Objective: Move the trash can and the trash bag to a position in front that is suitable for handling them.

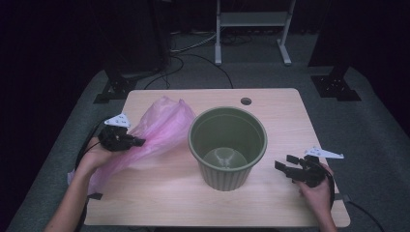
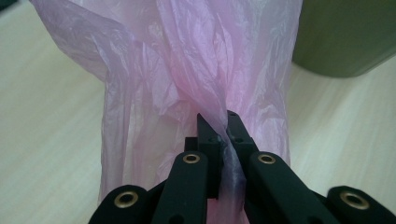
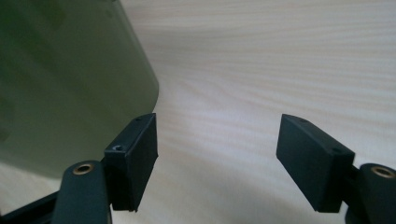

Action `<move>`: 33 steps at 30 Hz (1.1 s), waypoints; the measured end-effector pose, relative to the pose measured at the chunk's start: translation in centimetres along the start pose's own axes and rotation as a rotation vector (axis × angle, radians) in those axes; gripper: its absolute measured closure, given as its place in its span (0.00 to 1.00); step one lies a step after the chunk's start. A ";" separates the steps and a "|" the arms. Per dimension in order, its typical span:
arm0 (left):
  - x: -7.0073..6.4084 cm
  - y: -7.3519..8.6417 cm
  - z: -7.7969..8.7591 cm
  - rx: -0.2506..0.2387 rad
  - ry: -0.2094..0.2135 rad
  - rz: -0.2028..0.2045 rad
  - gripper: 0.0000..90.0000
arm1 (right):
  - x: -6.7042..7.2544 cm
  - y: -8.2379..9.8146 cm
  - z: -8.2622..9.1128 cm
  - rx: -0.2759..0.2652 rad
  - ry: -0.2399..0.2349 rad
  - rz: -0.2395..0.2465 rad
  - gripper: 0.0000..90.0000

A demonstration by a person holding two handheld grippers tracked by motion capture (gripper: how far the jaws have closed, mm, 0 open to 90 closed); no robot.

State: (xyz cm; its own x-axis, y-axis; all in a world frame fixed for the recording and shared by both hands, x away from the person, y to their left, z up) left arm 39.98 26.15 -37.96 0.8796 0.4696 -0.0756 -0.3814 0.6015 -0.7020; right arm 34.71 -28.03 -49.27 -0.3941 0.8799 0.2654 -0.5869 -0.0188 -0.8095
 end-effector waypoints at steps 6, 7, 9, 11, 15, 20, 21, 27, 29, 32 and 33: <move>-0.9 -2.4 2.6 -0.052 0.008 -0.033 0.98 | 0.3 -2.2 -2.3 -0.006 0.004 0.002 0.31; -1.1 -2.8 2.9 -0.050 0.008 -0.041 0.97 | 0.4 -2.5 -2.7 -0.007 0.002 0.001 0.31; -1.3 -3.8 3.5 -0.051 0.003 -0.054 0.97 | 0.9 -3.3 -3.6 -0.014 -0.005 0.010 0.31; -1.5 -4.8 4.1 -0.063 0.004 -0.066 0.97 | 1.4 -4.1 -4.4 -0.023 -0.011 0.022 0.31; -2.3 -7.1 5.0 -0.093 0.011 -0.099 0.98 | 2.0 -5.1 -5.5 -0.040 -0.017 0.023 0.31; -3.6 -9.8 5.7 -0.116 0.026 -0.147 0.97 | 3.1 -5.7 -6.5 -0.045 -0.051 0.043 0.31; -3.8 -10.3 5.8 -0.120 0.026 -0.155 0.97 | 3.4 -5.8 -6.6 -0.046 -0.058 0.050 0.31; -5.5 -12.9 6.2 -0.153 0.056 -0.204 0.98 | 4.3 -5.9 -6.8 -0.041 -0.080 0.076 0.34; -6.1 -13.8 6.1 -0.158 0.070 -0.226 0.97 | 4.3 -5.8 -6.8 -0.045 -0.083 0.073 0.35; -7.2 -15.3 5.6 -0.164 0.099 -0.261 0.97 | 4.5 -5.6 -6.8 -0.043 -0.086 0.073 0.35; -7.6 -15.9 5.4 -0.167 0.111 -0.271 0.97 | 4.6 -5.6 -6.8 -0.044 -0.090 0.074 0.35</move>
State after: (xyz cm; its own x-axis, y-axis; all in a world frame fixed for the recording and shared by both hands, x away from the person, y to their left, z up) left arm 37.78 16.53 -22.36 0.9718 0.2282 0.0594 -0.0856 0.5762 -0.8128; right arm 41.00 -20.63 -47.07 -0.4983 0.8308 0.2480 -0.5227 -0.0596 -0.8504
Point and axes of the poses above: each handheld gripper's, and its own axes: z roughly backward along the jaws, y roughly out of its underside, x roughly to its left, the point moved 5 cm from there along -z, roughly forward along the jaws, and after that the axes turned 7 degrees about y, right-handed, at the moved point
